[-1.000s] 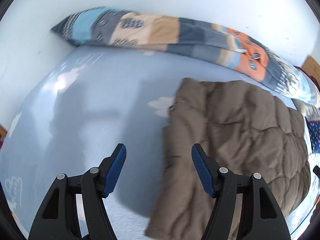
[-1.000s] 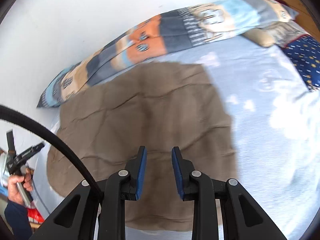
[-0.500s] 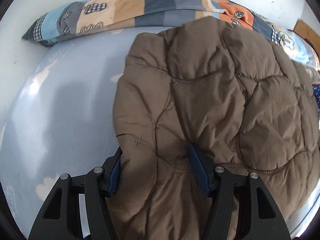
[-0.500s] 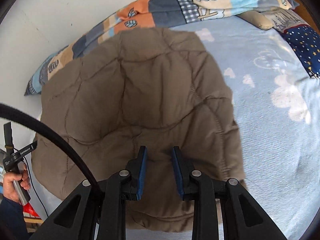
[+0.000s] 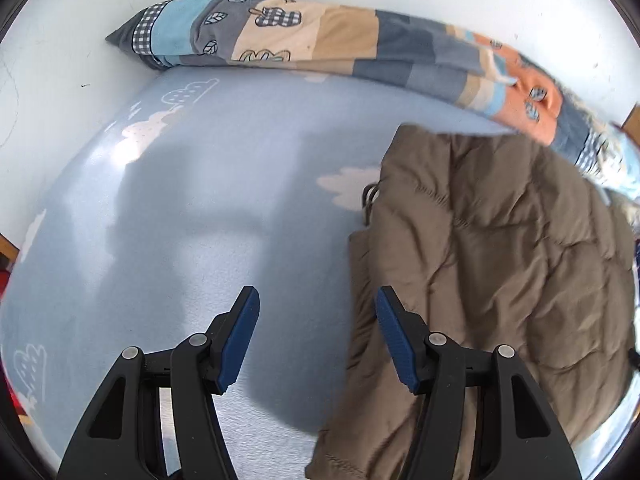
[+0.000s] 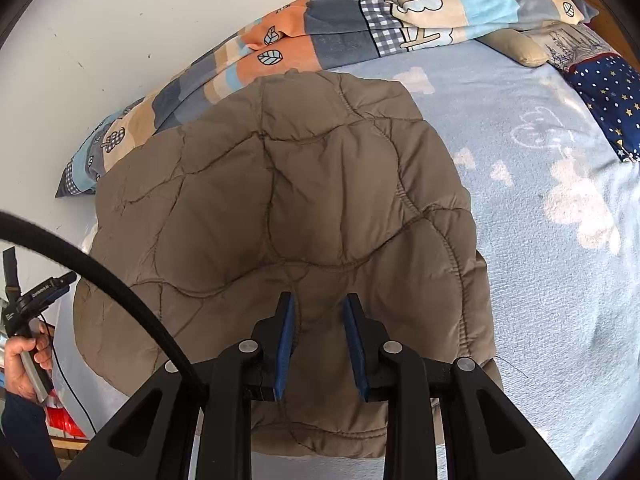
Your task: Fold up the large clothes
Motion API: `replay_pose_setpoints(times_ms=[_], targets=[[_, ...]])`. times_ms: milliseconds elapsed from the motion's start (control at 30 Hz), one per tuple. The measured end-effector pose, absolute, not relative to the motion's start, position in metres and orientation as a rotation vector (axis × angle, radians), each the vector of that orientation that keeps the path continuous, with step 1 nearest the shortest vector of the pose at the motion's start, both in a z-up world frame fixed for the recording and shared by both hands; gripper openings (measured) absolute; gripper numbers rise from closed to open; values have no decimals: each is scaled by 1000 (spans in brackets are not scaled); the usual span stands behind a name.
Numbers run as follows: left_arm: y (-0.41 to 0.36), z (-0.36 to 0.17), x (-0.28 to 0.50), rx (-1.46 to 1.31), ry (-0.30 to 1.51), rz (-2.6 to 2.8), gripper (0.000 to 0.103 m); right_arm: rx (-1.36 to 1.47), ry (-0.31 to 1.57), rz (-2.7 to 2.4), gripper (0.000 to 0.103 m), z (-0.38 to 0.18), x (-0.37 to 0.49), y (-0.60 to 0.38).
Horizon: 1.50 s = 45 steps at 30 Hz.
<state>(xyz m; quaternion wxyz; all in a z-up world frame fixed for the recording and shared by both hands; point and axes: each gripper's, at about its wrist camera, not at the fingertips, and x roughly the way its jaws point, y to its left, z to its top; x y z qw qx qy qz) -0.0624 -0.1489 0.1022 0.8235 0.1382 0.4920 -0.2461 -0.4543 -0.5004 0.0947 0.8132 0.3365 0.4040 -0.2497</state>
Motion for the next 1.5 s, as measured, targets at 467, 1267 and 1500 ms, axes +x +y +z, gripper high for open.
replay_pose_setpoints(times_ms=[467,1267,1500], targets=[[-173,65,-65,463,1130,-536,37,748,826,-529,29,100,-458,-507],[-143,66,-30,9,1299,-827,51,816,763,-577,37,107,-504,-536],[-149,64,-38,122,1247,-808,51,821,759,-581,37,106,-502,-537]])
